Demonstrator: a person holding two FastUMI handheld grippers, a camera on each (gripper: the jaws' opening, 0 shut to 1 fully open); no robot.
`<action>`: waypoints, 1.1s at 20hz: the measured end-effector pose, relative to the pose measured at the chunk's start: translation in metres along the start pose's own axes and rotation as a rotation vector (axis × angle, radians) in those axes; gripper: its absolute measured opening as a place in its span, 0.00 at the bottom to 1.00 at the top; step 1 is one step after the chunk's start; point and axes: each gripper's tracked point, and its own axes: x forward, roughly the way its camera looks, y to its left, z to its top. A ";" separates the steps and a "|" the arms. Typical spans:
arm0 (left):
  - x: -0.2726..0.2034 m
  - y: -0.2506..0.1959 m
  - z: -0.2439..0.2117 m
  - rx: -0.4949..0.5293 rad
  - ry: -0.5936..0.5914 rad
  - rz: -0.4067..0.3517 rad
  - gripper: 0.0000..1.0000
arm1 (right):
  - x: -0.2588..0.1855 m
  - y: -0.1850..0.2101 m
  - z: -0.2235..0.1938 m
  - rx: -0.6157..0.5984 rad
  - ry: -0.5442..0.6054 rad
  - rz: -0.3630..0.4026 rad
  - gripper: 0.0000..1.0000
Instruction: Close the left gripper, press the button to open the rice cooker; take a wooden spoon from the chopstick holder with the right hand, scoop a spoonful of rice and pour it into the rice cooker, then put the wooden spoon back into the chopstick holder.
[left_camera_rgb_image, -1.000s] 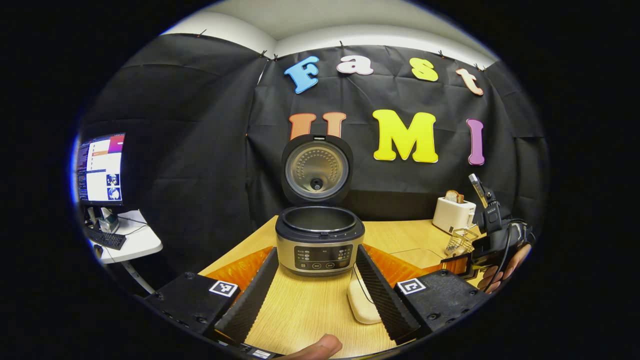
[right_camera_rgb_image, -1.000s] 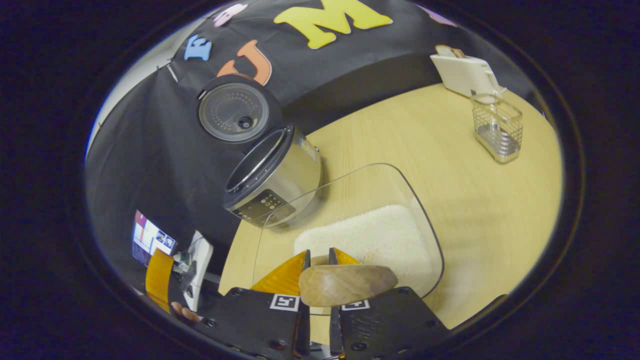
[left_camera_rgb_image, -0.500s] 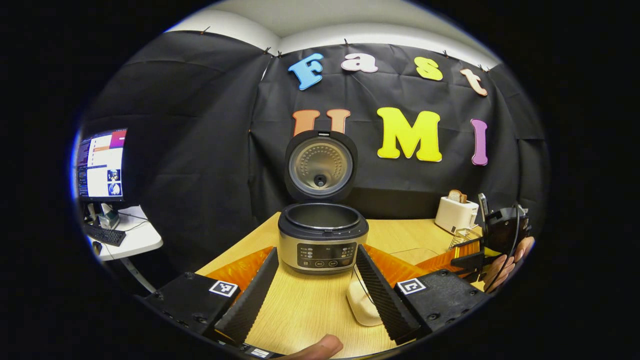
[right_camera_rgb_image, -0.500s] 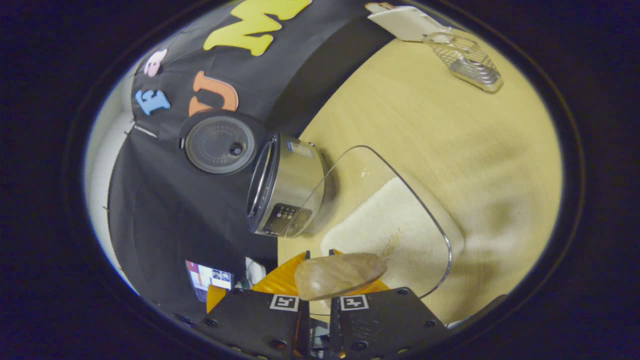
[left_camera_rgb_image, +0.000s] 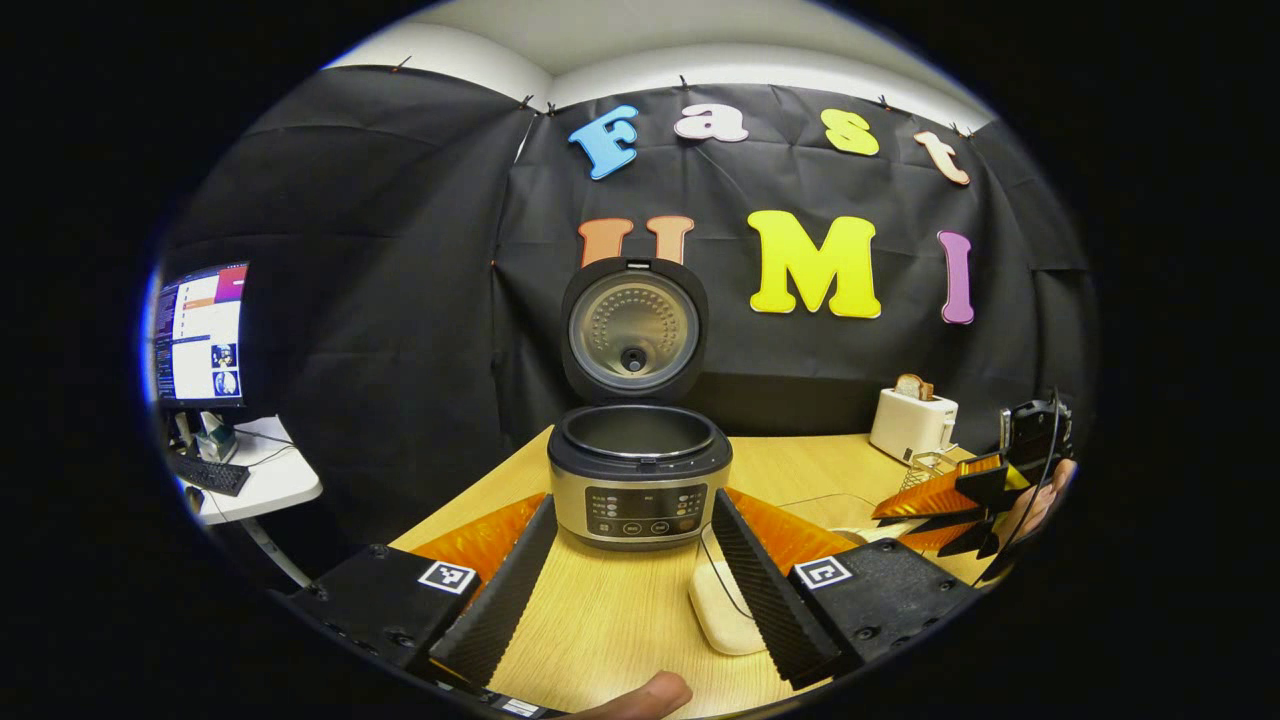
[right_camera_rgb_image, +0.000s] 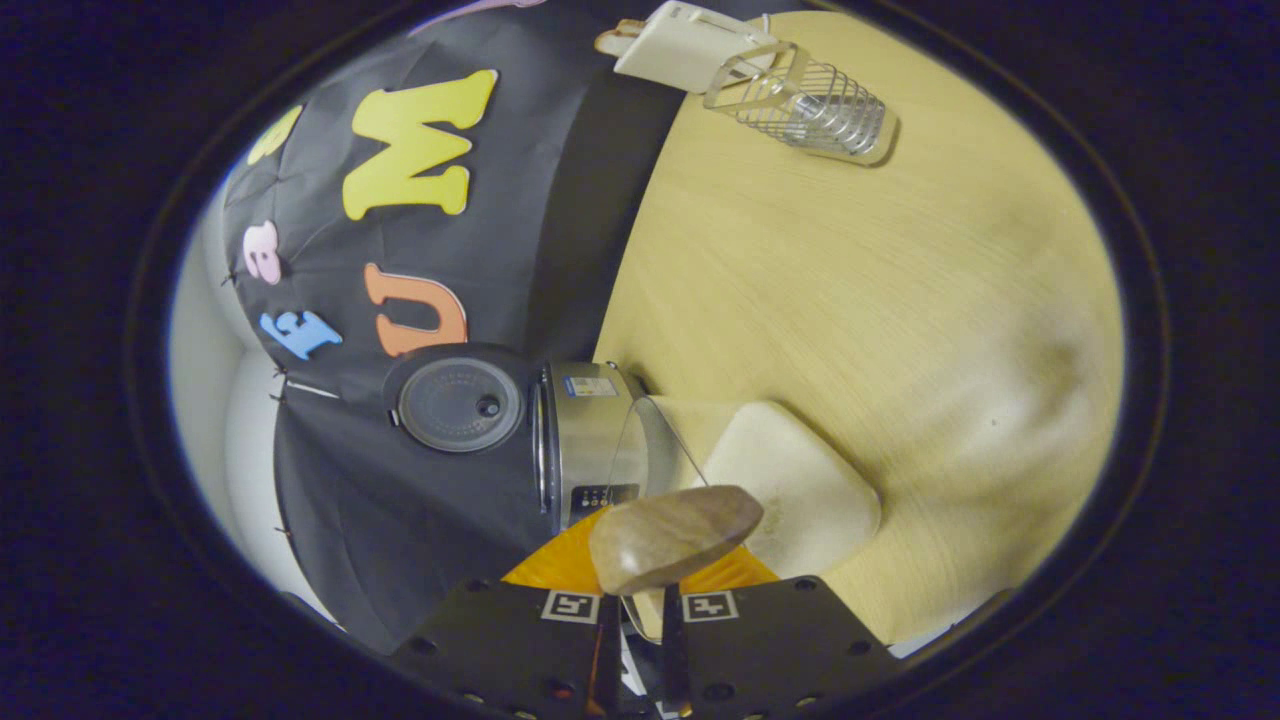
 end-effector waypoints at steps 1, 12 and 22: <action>-0.001 0.005 0.000 -0.003 -0.001 0.009 0.99 | -0.001 0.002 0.001 0.033 0.015 0.018 0.16; -0.009 0.045 0.007 0.022 -0.042 0.062 0.99 | 0.016 0.071 -0.007 0.171 0.110 0.153 0.15; -0.008 0.042 -0.003 0.021 -0.003 0.039 0.99 | 0.053 0.200 0.005 0.037 0.070 0.186 0.15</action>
